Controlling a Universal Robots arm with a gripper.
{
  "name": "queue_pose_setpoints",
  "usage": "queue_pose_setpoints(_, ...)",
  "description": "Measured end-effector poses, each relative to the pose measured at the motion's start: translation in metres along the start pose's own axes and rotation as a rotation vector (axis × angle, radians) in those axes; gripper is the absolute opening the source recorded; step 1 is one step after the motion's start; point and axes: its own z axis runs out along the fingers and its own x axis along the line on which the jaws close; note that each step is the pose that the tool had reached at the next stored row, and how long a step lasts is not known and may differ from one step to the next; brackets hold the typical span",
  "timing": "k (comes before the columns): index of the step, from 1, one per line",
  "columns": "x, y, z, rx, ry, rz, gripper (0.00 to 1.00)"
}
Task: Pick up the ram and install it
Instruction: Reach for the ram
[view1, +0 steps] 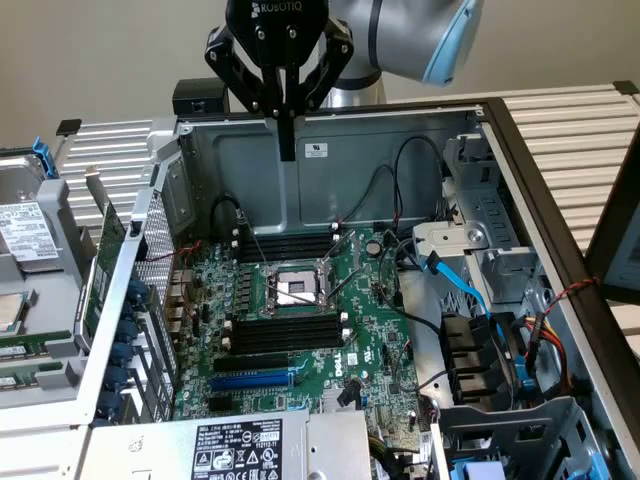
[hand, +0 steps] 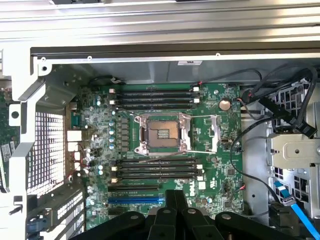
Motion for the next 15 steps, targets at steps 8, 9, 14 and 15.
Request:
queue_pose_setpoints(8,0.039,-0.0037,-0.0004,-0.0001,-0.0001,0.0,0.11)
queue_pose_setpoints(9,0.043,-0.0042,-0.0005,-0.0001,-0.0001,0.0,0.11)
queue_pose_setpoints(14,0.065,-0.0069,-0.0006,-0.0002,-0.0001,0.0,0.11)
queue_pose_setpoints(15,0.07,-0.0075,-0.0007,-0.0001,-0.0001,0.0,0.11)
